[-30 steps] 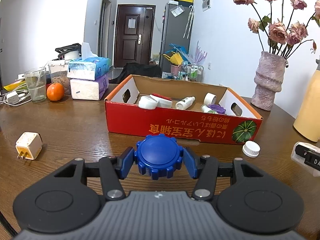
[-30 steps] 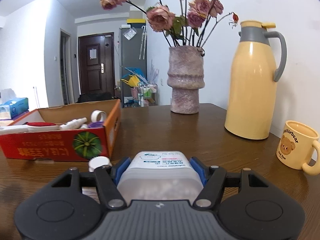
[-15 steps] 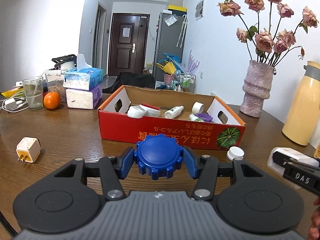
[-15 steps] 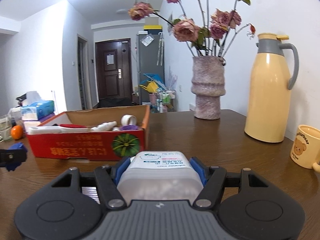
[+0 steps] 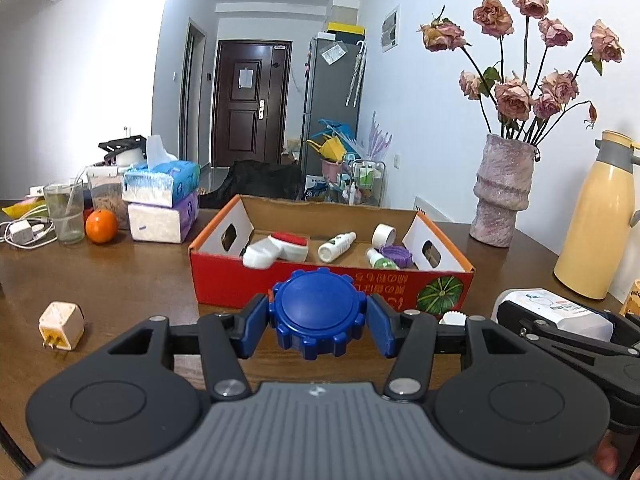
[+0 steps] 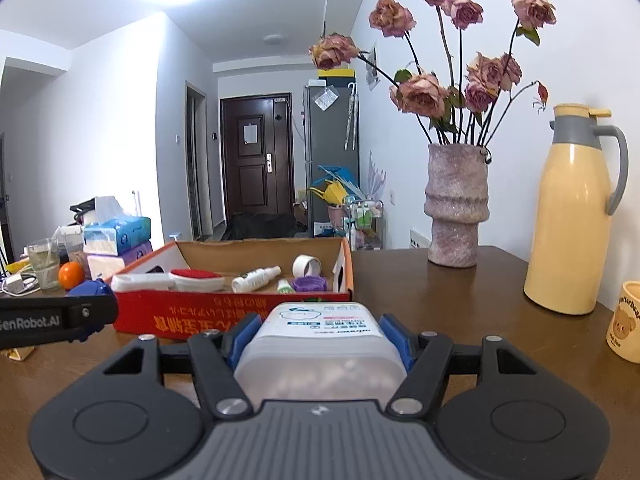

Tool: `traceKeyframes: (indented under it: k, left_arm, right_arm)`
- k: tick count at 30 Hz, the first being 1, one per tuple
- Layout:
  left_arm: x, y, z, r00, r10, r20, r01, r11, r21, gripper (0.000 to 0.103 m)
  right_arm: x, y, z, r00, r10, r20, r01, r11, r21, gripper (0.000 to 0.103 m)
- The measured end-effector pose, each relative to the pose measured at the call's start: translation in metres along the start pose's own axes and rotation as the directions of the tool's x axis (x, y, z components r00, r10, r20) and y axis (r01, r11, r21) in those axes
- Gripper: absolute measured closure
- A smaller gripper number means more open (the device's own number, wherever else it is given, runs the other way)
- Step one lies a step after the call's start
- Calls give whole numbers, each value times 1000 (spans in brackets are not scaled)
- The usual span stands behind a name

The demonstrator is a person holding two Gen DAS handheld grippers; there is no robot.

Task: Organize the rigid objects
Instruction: 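Carry the blue cap and pill container over the cardboard box with both tools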

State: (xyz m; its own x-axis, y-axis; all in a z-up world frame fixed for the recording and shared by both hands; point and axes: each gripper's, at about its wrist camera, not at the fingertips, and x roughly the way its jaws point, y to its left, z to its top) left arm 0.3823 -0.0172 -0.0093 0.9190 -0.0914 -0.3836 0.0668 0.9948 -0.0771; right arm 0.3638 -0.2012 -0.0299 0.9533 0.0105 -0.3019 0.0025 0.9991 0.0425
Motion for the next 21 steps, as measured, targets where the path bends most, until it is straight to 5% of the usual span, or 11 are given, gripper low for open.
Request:
traceKeyframes:
  k: [21]
  left_arm:
    - [28,-4,39,998,25,53,-24,999,-31,48]
  right_arm:
    - [28,12,31,998,10,61,-10,1000,9,38]
